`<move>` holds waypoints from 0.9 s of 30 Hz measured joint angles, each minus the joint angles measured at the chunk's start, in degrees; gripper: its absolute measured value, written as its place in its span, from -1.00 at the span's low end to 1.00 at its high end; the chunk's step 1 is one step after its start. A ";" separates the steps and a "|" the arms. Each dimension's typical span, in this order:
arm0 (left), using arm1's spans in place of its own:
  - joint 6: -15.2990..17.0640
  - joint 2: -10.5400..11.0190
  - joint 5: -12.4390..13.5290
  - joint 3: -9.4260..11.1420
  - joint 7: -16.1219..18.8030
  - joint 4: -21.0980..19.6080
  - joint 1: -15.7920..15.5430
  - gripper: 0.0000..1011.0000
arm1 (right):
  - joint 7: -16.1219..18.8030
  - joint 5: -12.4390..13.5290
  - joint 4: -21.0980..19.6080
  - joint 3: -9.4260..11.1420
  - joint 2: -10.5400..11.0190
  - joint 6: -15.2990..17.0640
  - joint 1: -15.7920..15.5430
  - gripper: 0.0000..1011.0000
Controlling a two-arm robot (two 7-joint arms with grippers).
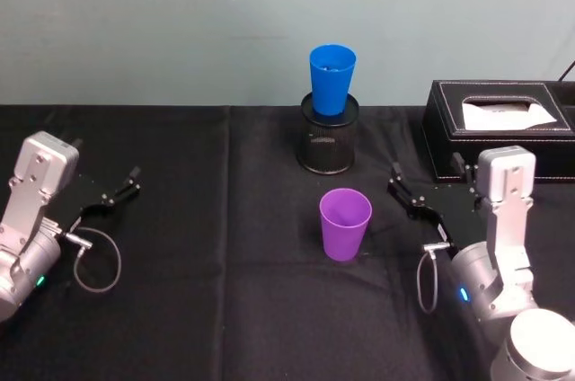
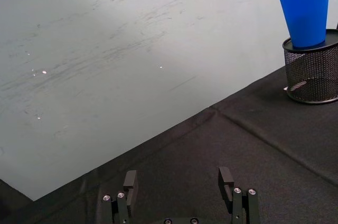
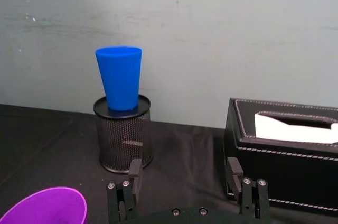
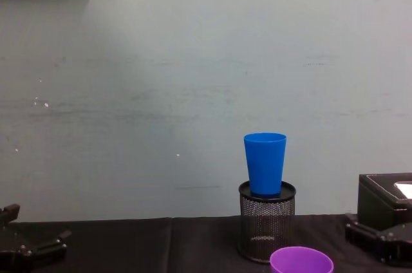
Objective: Pick up one cup with a gripper and tap it against the other cup.
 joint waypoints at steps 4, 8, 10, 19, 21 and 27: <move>0.00 0.00 0.00 0.00 0.00 0.00 0.00 0.98 | 0.48 -0.26 1.39 -0.06 -0.59 -0.46 0.57 0.98; 0.00 0.00 0.00 0.00 0.00 0.00 0.00 0.98 | 0.49 -0.25 1.25 -0.05 -0.53 -0.46 0.53 0.98; 0.00 0.00 0.00 0.00 0.00 0.00 0.00 0.98 | 0.49 -0.24 1.17 -0.06 -0.48 -0.45 0.50 0.98; 0.00 0.00 0.00 0.00 0.00 0.00 0.00 0.98 | 0.49 -0.20 0.91 -0.06 -0.35 -0.37 0.41 0.98; 0.00 0.00 0.01 0.00 0.00 0.00 0.00 0.98 | 0.49 -0.19 0.87 -0.06 -0.33 -0.35 0.40 0.98; 0.00 0.00 0.00 0.00 0.00 0.00 0.00 0.98 | 0.46 -0.18 0.81 -0.05 -0.30 -0.32 0.38 0.98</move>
